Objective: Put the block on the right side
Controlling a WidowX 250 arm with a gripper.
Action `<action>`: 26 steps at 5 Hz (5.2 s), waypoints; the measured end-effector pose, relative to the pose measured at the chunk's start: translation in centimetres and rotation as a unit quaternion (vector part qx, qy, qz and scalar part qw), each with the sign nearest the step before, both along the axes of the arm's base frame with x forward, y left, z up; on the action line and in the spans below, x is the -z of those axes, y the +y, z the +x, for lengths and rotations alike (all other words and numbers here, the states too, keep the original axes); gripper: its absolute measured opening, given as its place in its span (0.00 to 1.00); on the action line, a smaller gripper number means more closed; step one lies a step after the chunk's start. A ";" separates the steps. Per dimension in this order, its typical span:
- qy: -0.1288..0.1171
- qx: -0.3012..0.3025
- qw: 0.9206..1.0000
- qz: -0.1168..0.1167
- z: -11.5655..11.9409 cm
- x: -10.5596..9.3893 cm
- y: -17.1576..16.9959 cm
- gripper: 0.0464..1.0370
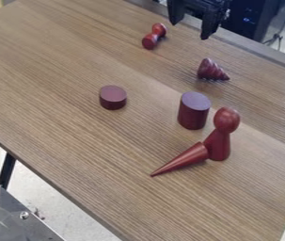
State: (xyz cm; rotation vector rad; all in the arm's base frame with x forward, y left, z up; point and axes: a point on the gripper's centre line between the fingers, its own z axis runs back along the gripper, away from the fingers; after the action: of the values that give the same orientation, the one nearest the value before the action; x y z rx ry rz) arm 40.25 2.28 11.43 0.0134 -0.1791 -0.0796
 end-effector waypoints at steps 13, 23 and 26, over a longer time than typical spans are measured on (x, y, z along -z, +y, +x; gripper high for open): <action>0.115 -0.083 0.989 -0.047 4.2 5.2 8.3 0.96; 0.003 -0.071 0.997 0.028 0.8 0.6 3.5 0.39; -0.019 0.110 0.993 -0.025 0.0 3.0 -3.4 0.39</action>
State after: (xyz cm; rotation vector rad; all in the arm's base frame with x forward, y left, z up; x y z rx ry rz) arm 40.23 -1.13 8.46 -0.0548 -0.2192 -0.2949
